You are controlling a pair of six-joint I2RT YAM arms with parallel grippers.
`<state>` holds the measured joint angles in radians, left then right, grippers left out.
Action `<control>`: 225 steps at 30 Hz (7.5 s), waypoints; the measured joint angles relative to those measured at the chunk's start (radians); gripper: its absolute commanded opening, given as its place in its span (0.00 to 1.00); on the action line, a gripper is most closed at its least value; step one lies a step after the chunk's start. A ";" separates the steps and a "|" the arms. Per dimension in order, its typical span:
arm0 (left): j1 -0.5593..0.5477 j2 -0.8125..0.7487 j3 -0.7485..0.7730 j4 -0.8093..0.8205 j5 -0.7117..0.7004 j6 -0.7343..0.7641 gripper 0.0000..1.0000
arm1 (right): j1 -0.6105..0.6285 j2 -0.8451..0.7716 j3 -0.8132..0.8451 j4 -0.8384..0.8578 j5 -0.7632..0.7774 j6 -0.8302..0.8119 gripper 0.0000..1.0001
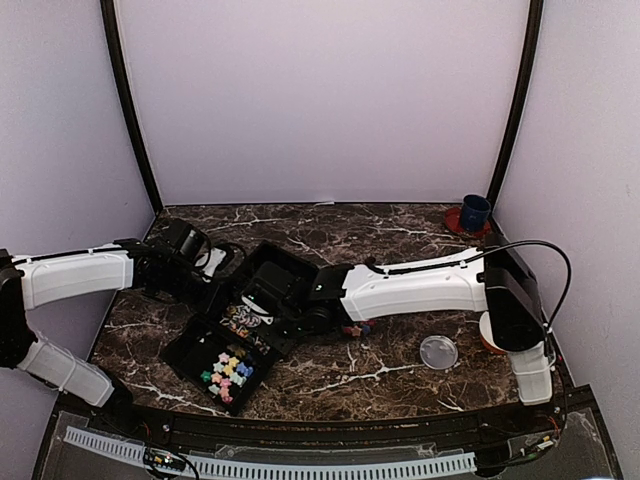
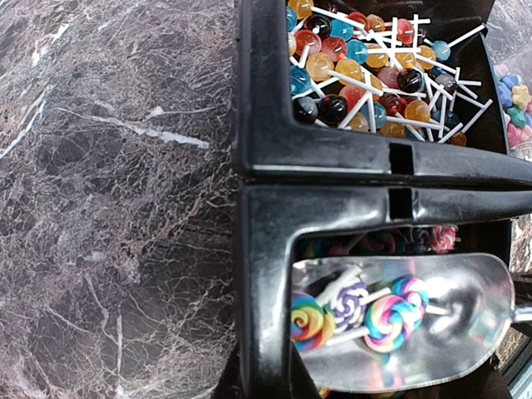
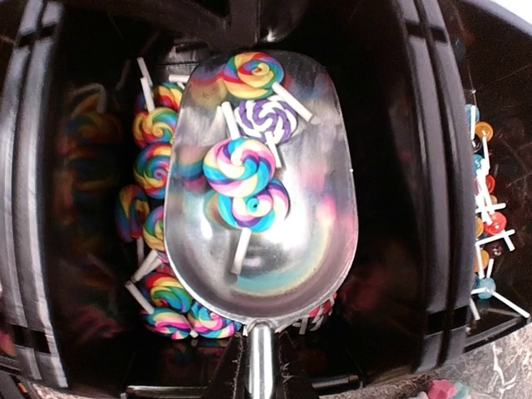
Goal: Pack the candies
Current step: Scoop the fake candies from the storage box, then place the fake candies in the packing bottle.
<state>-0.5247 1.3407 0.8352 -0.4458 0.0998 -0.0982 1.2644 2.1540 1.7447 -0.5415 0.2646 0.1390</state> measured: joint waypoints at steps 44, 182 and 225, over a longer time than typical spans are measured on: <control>-0.005 0.007 0.000 -0.020 -0.011 -0.019 0.00 | 0.036 -0.516 -0.779 0.689 0.163 -0.112 0.00; -0.001 -0.018 0.000 -0.020 0.006 -0.064 0.00 | -0.099 -0.273 0.029 -0.872 0.157 0.161 0.00; 0.069 0.229 0.179 -0.042 -0.046 -0.084 0.14 | -0.054 -0.386 -0.048 -0.870 0.202 0.237 0.00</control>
<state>-0.4561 1.5700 1.0145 -0.4877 0.0536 -0.1825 1.2102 1.7683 1.6970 -1.4113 0.4664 0.3763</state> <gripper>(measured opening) 0.112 0.089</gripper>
